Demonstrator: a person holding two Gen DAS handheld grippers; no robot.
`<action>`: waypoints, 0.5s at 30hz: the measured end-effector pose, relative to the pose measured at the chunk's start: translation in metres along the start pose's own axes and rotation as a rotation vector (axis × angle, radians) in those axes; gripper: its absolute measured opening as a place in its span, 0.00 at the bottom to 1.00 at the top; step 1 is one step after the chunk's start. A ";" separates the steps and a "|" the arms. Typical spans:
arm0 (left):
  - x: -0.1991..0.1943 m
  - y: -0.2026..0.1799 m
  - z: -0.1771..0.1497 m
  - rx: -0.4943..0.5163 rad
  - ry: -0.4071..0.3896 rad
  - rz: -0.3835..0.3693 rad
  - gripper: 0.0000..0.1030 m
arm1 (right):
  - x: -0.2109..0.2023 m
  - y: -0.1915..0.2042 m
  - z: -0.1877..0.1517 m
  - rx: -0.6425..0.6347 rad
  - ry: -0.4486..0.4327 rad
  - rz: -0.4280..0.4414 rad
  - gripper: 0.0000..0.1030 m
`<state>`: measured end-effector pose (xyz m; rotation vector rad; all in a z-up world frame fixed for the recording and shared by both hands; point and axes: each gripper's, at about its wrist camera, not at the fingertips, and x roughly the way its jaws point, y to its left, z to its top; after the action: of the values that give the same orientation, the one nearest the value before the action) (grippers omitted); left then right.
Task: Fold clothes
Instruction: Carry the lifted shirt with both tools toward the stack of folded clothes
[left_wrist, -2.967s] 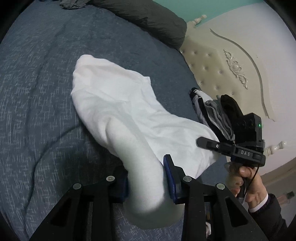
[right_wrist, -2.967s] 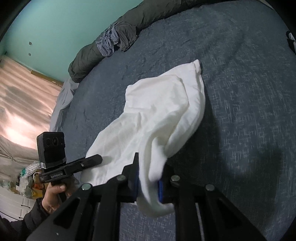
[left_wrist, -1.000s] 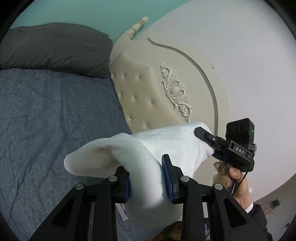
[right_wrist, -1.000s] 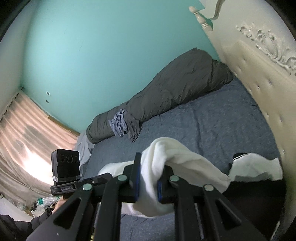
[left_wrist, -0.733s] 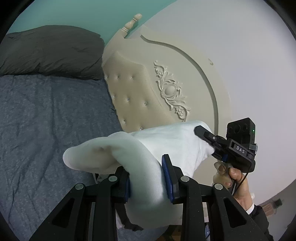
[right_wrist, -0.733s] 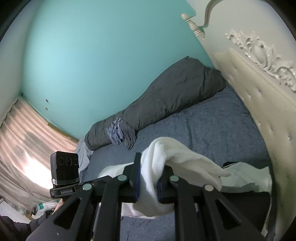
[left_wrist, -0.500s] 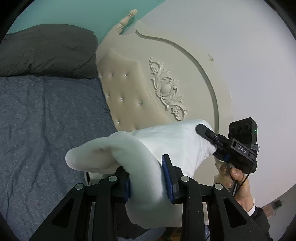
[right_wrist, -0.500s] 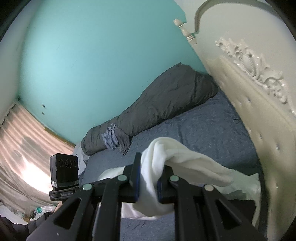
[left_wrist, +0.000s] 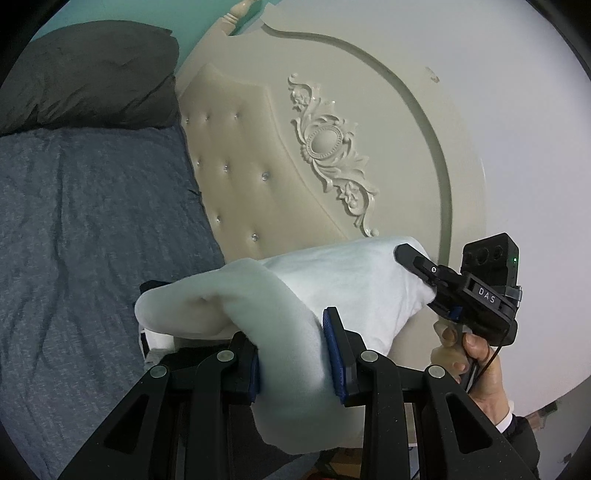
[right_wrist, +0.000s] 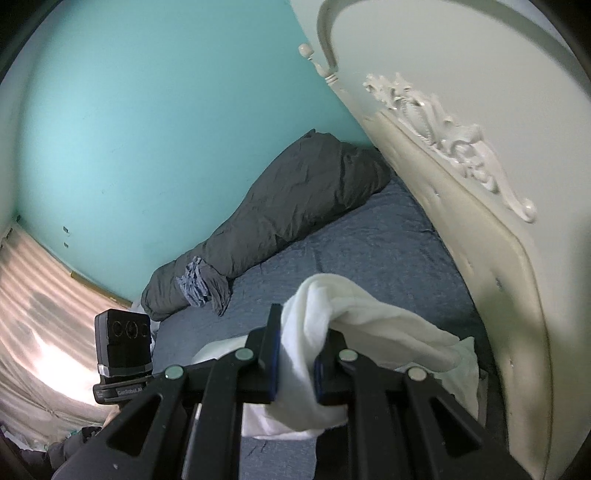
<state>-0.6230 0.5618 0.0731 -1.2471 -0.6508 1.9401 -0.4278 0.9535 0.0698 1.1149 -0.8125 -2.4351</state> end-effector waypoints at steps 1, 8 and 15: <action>0.001 -0.002 0.000 0.008 0.002 0.001 0.31 | -0.003 -0.001 -0.001 -0.001 0.000 -0.001 0.12; 0.011 -0.008 -0.015 0.030 0.029 0.008 0.31 | -0.017 -0.016 -0.018 0.017 0.010 -0.019 0.12; 0.031 0.005 -0.056 0.006 0.089 0.014 0.31 | -0.022 -0.040 -0.063 0.076 0.058 -0.057 0.12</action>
<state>-0.5817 0.5851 0.0305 -1.3300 -0.5922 1.8849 -0.3686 0.9736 0.0240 1.2467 -0.8724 -2.4238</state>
